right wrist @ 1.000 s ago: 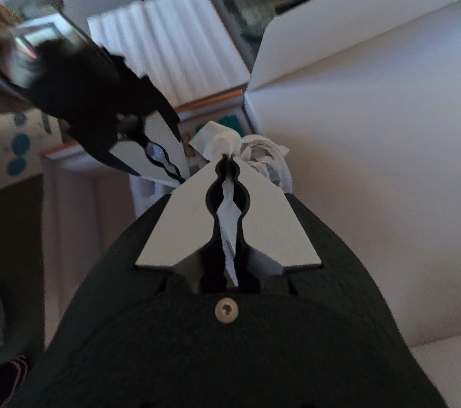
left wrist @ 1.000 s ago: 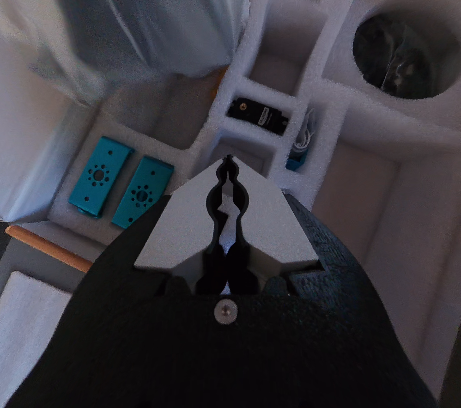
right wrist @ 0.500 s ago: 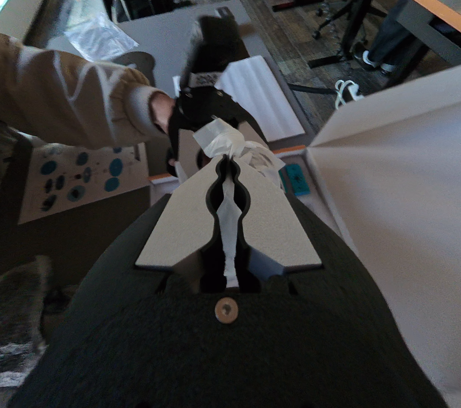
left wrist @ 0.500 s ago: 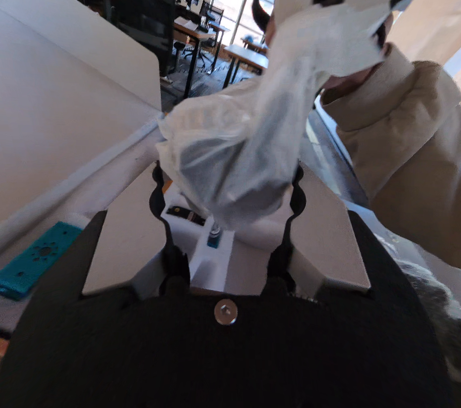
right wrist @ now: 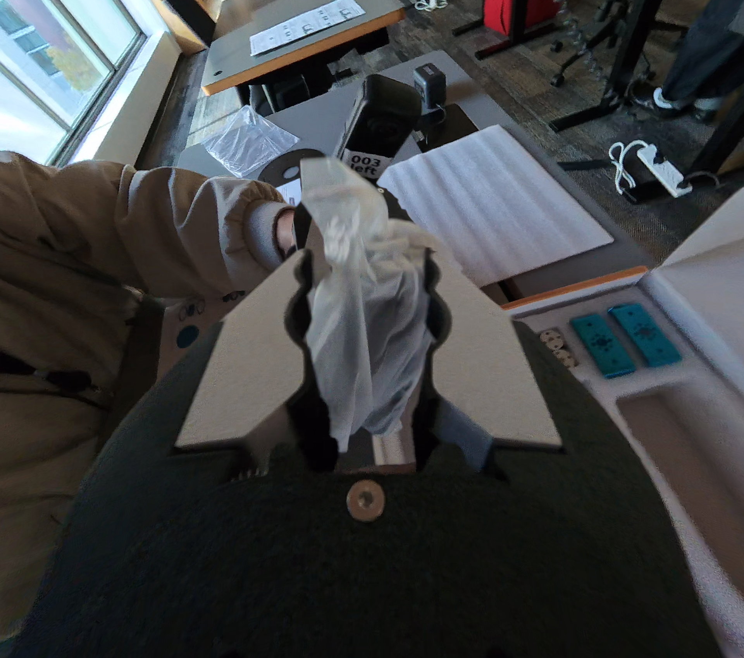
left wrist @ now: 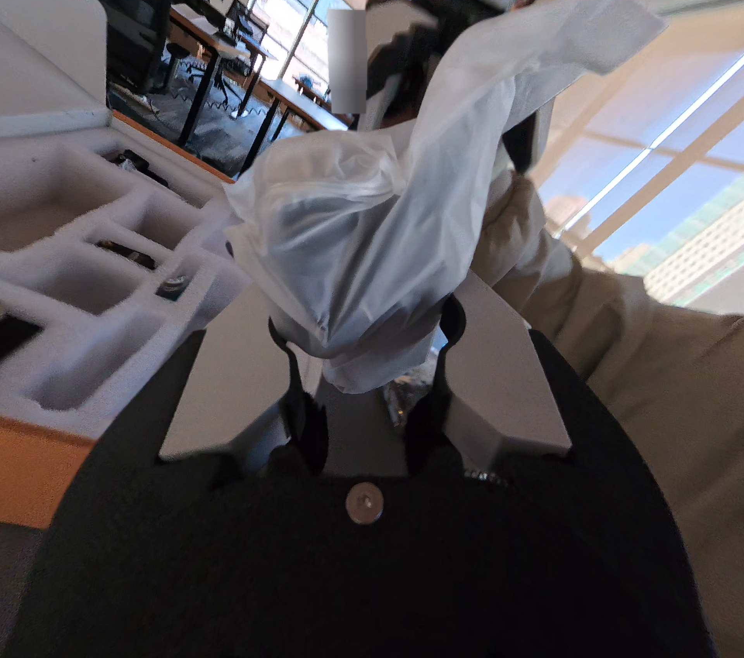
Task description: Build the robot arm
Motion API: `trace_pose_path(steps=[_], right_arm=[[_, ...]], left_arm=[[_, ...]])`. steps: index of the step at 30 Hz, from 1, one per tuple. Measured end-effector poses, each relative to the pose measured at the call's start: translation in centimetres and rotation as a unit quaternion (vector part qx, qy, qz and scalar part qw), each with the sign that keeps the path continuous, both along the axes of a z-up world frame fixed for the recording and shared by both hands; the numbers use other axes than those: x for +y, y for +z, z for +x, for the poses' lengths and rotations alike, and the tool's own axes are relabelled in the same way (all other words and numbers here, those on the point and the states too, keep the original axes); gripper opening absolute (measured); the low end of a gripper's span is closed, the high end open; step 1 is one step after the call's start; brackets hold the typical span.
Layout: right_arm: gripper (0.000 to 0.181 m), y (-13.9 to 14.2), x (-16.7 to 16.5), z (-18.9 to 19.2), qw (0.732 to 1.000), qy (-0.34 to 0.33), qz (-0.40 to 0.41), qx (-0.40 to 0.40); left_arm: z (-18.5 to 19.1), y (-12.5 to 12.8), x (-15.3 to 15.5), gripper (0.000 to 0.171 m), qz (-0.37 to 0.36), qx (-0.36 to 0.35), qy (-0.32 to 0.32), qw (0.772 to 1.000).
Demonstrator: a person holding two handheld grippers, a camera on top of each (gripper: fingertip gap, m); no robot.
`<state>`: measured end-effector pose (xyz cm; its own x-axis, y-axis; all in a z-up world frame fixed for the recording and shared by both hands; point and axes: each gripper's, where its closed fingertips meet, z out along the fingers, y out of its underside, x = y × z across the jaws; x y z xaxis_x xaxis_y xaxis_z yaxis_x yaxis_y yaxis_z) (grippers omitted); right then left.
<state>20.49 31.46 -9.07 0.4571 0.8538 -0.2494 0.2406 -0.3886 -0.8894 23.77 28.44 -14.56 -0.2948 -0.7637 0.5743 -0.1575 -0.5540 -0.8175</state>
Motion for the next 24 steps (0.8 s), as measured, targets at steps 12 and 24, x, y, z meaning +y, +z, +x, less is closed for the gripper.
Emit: trace_pose_path(steps=[12,24], right_arm=[[0.069,-7.6,-5.2,-8.2,0.996,0.03,-0.069,-0.049],[0.068,-6.6,1.6,-34.1,0.987,0.138,-0.061,-0.057]], left_arm=[[-9.5,2.7,-0.8,0.072,0.008,-0.047,0.077,0.996],[-36.0,3.4,6.3,0.069,0.034,0.012,0.227,0.973]])
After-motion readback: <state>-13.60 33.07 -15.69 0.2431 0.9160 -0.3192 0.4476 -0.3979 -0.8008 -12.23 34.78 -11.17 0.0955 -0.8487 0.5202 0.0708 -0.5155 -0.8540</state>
